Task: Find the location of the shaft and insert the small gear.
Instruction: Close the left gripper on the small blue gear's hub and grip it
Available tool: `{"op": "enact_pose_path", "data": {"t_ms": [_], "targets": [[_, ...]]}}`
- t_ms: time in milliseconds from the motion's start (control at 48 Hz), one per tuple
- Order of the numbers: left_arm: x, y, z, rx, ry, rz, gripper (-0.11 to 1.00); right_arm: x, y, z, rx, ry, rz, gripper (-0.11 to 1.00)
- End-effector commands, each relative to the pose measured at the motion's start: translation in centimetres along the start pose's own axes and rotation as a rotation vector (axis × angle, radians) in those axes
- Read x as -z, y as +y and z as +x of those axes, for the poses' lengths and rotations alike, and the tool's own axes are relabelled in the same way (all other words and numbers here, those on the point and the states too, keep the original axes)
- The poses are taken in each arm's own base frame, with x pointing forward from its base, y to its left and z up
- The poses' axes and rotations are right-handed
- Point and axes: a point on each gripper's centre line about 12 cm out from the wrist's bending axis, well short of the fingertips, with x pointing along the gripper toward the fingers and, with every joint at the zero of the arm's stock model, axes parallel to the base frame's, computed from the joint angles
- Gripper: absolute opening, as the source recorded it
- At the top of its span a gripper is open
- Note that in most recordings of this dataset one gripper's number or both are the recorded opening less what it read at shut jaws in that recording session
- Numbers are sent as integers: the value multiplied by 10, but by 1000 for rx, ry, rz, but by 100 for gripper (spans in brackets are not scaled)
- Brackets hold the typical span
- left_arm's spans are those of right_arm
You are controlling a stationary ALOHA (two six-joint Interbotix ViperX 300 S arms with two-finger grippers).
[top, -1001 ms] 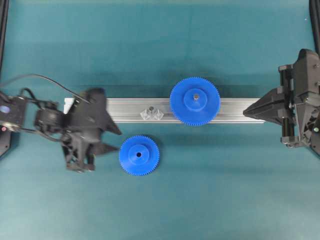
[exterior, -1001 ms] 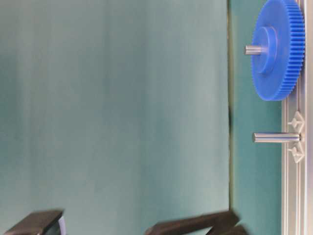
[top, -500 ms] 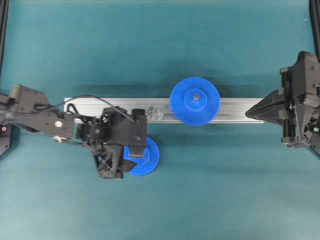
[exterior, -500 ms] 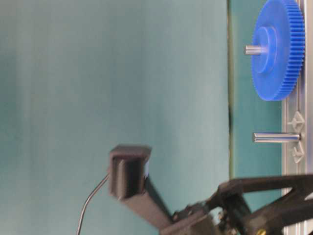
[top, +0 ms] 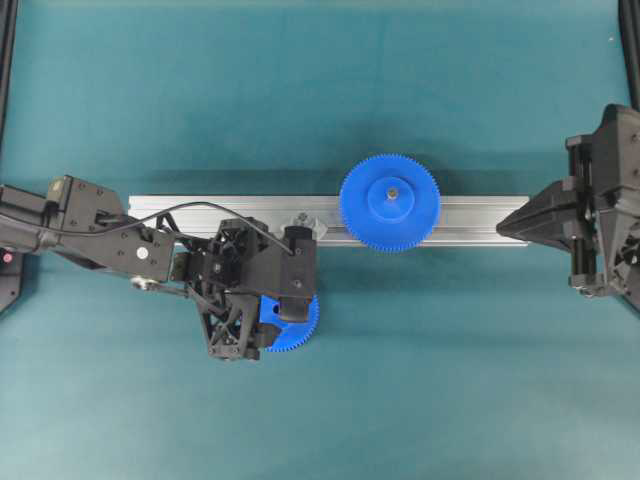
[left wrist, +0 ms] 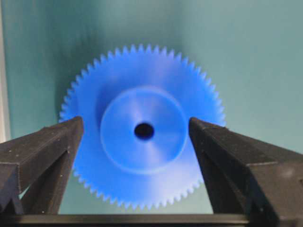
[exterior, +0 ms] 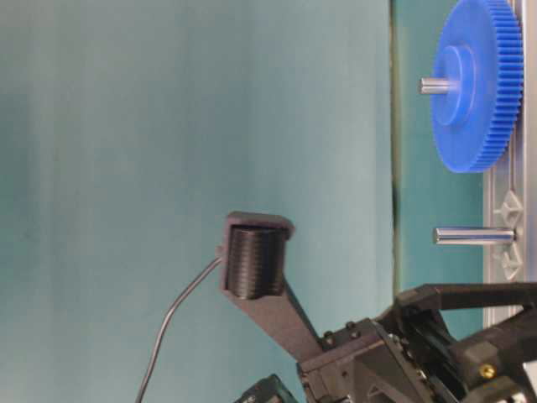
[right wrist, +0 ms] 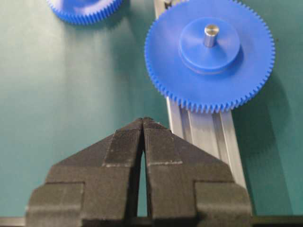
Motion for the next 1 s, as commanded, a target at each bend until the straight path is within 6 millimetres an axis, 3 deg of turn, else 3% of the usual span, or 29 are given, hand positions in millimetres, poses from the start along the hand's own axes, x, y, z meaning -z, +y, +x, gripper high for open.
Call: {"op": "enact_pose_path", "data": {"t_ms": [0, 792, 980], "targets": [[-12, -3, -5, 6, -35, 9, 91, -4, 0, -1, -1, -17, 12, 6], [0, -9, 8, 9, 60, 20, 90, 0, -2, -4, 6, -24, 17, 6], [1, -8, 8, 1, 131, 20, 79, 0, -2, -4, 6, -24, 17, 6]]}}
